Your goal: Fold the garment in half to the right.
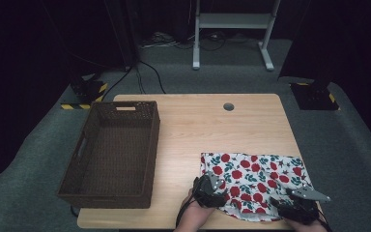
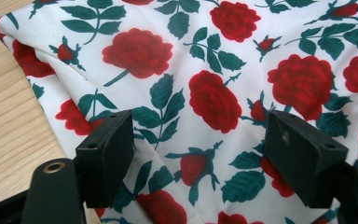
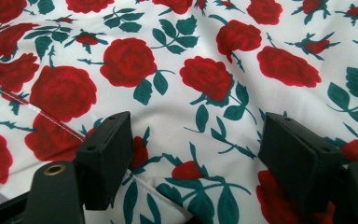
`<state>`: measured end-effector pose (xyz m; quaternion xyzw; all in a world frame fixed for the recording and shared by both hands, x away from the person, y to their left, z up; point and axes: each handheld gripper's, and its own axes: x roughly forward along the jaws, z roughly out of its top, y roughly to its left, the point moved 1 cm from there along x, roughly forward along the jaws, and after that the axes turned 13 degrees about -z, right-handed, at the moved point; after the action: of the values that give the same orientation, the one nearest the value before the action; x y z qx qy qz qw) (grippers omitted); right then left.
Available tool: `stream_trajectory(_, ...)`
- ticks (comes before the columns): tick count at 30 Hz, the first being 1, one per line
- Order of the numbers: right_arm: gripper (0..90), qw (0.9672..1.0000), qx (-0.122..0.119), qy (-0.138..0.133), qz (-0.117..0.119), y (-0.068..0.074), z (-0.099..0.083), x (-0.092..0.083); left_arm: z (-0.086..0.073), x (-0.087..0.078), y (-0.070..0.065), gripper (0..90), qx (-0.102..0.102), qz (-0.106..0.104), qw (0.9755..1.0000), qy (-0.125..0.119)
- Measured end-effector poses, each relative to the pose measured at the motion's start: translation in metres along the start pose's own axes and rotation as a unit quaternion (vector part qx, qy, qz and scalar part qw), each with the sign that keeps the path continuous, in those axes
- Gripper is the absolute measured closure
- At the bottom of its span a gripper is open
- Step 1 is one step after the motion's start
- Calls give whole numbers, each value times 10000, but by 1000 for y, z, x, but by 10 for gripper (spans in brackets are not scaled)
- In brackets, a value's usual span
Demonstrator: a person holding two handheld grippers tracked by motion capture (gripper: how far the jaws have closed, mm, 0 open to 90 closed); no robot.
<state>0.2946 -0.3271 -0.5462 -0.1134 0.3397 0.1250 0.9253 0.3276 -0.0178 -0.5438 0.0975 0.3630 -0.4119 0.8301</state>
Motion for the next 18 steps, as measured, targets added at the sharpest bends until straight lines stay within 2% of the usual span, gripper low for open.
stream_trajectory(4, 258, 10000, 7, -26, -38, -7, -3, -2, 2, 4, -5, 247, 47, -44, 10000, -12)
stream_trajectory(11, 226, 9998, 107, -61, -127, -9, -5, -4, 2, 2, -7, 236, 87, -82, 9999, -50)
stream_trajectory(15, 183, 9996, 176, -167, -156, -7, -2, -5, 2, -7, -4, 233, 22, -66, 9998, -202)
stream_trajectory(18, 175, 9994, 181, -238, -177, -4, 1, -6, 1, -14, 4, 230, -68, 6, 9996, -292)
